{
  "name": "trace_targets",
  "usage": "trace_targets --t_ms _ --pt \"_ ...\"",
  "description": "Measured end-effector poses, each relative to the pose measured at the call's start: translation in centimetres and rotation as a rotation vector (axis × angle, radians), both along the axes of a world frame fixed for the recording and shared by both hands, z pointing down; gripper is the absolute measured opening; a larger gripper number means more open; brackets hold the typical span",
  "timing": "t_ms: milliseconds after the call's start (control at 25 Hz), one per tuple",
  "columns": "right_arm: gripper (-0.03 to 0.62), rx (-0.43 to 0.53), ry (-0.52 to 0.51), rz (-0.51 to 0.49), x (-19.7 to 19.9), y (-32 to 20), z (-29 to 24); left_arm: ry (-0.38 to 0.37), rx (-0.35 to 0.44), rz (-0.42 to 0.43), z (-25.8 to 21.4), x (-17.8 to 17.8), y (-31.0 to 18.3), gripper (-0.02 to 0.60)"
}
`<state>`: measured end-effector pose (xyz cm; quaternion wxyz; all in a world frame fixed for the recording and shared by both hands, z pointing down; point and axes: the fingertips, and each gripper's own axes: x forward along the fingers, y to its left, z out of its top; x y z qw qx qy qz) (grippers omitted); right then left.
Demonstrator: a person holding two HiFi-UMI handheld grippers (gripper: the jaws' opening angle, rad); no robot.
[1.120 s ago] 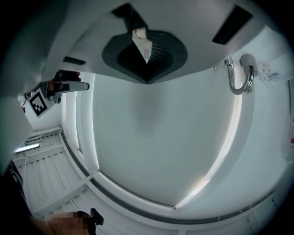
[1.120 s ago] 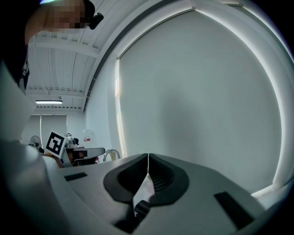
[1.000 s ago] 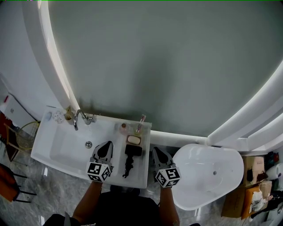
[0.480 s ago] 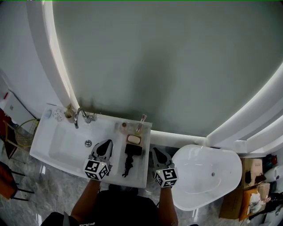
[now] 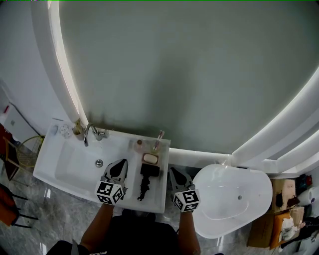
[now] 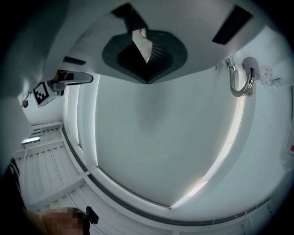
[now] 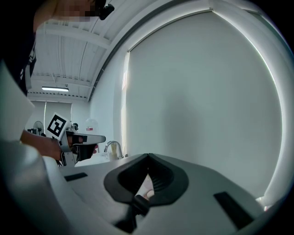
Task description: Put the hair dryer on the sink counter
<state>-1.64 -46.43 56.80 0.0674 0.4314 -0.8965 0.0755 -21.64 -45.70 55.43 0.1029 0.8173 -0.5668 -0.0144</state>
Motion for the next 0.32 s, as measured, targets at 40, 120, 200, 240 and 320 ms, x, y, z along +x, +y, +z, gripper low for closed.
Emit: trace_targets --t_ms 40,120,200,240,320 --pt "0.029 -0.008 -0.018 0.002 0.11 -0.06 0.01 0.001 -0.001 0.000 0.05 0.02 0.02 0.023" --pt "0.029 -0.023 -0.058 0.006 0.27 -0.24 0.05 0.005 -0.006 -0.004 0.26 -0.01 -0.05 0.025" --pt "0.029 -0.025 -0.050 0.009 0.29 -0.36 0.25 0.013 -0.015 -0.005 0.52 -0.04 -0.17 0.023" --pt "0.029 -0.023 -0.032 0.008 0.22 -0.38 0.40 0.016 -0.020 -0.003 0.63 -0.02 -0.21 0.023" --pt "0.029 -0.017 0.010 0.003 0.03 -0.37 0.72 0.019 -0.027 0.001 0.80 0.04 -0.25 0.023"
